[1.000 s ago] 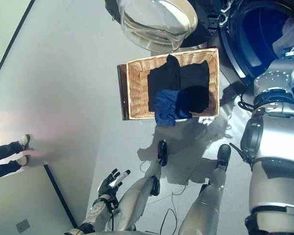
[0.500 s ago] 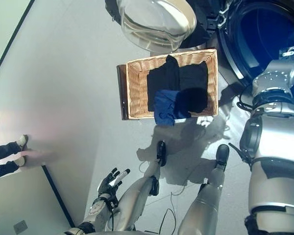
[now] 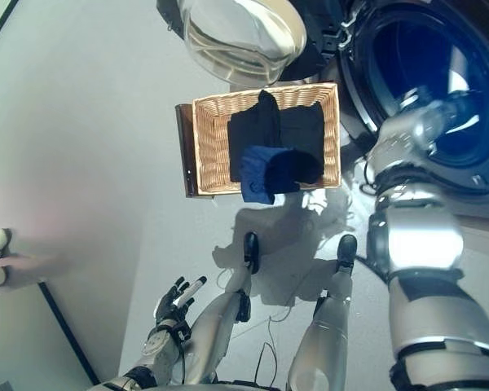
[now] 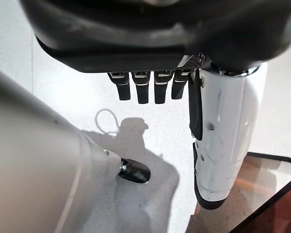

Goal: Pick up the clothes and place them into the washing machine

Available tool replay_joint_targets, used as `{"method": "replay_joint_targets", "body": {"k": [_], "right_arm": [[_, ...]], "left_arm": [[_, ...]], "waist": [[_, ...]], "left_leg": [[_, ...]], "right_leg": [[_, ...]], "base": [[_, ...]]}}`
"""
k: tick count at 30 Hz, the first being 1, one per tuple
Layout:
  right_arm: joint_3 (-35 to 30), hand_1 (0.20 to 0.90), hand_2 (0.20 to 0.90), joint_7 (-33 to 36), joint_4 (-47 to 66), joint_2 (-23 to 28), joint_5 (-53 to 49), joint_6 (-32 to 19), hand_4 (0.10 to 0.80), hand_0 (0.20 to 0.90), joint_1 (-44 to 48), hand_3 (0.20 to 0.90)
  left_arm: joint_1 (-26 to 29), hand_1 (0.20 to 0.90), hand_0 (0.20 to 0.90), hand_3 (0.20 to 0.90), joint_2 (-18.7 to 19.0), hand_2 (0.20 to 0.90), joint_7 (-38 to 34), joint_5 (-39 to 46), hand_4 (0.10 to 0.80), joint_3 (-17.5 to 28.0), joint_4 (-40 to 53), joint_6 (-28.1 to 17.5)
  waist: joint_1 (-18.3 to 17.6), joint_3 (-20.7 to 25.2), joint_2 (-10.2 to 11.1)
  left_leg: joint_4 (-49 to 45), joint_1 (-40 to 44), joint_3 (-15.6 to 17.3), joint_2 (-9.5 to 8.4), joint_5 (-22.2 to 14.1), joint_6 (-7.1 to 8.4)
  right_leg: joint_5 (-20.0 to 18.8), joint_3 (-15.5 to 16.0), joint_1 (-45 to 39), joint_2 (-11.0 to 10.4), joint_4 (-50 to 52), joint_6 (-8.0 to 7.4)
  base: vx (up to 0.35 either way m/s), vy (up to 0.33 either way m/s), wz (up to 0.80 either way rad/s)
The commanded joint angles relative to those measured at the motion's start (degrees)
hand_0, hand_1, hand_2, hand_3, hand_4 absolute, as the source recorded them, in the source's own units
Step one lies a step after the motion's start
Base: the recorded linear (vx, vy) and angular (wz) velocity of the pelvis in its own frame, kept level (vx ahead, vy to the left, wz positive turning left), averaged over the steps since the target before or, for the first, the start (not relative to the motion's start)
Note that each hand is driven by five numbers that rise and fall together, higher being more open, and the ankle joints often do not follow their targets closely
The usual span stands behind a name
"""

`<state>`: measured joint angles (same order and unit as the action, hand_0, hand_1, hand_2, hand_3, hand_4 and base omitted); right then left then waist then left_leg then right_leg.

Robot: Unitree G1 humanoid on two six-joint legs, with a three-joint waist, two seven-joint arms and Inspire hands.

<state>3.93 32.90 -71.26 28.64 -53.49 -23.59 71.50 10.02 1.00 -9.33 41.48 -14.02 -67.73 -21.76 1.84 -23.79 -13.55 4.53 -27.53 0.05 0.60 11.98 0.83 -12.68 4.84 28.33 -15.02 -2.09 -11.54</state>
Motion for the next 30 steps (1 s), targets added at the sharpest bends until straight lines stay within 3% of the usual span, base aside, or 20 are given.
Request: {"method": "replay_joint_targets", "body": {"k": [1,8,17,21,30], "right_arm": [[7.01,0.900,0.900,0.14,7.40,-0.74,13.30,-0.66,0.800,0.900,4.01,0.900],[11.79,0.900,0.900,0.15,9.01,-5.95,25.06,3.41,0.800,0.900,1.08,0.900],[17.26,0.900,0.900,0.87,13.53,-7.17,40.12,7.15,0.800,0.900,-2.17,0.900],[24.51,0.900,0.900,-0.01,16.08,-4.21,55.16,10.23,0.800,0.900,-2.60,0.900],[41.61,0.900,0.900,-0.64,7.85,-0.84,85.03,18.02,0.800,0.900,3.20,0.900]], "left_arm": [[1.63,0.900,0.900,0.900,5.02,0.900,-2.86,-0.21,0.800,1.22,-3.68,-2.91],[2.11,0.900,0.900,0.900,6.10,0.900,-3.79,-0.90,0.800,2.74,-2.68,-3.50],[2.53,0.900,0.900,0.900,6.67,0.900,-5.16,-2.71,0.800,3.81,-1.10,-4.22],[2.65,0.900,0.900,0.900,7.42,0.900,-5.29,-4.11,0.800,4.31,1.47,-4.86],[4.24,0.900,0.900,0.900,9.58,0.900,-5.08,-6.77,0.800,4.73,1.07,-4.78]], "waist": [[1.97,2.22,3.76],[1.73,0.56,5.96],[1.51,-0.78,8.53],[2.05,-1.37,10.00],[3.30,-2.57,11.16]], "left_leg": [[0.47,1.90,1.21,3.97,-3.35,7.74],[0.47,2.31,0.94,4.33,-2.93,7.75],[0.47,2.96,0.00,5.35,-2.51,7.86],[0.47,3.05,-0.70,5.91,-2.17,7.98],[0.47,2.25,-1.76,6.14,-1.70,8.24]], "right_leg": [[3.03,-0.69,1.45,-0.09,4.35,1.25],[3.12,-0.28,0.76,0.09,4.92,1.42],[3.72,0.85,-0.61,0.62,5.67,1.52],[4.00,1.75,-1.16,0.89,6.11,1.49],[3.76,3.08,-1.54,0.93,5.66,1.19]], "base": [[-0.030,-0.009,-0.06],[-0.004,-0.001,0.00],[0.004,-0.019,0.08],[-0.002,-0.003,0.01],[-0.011,0.003,0.06]]}}
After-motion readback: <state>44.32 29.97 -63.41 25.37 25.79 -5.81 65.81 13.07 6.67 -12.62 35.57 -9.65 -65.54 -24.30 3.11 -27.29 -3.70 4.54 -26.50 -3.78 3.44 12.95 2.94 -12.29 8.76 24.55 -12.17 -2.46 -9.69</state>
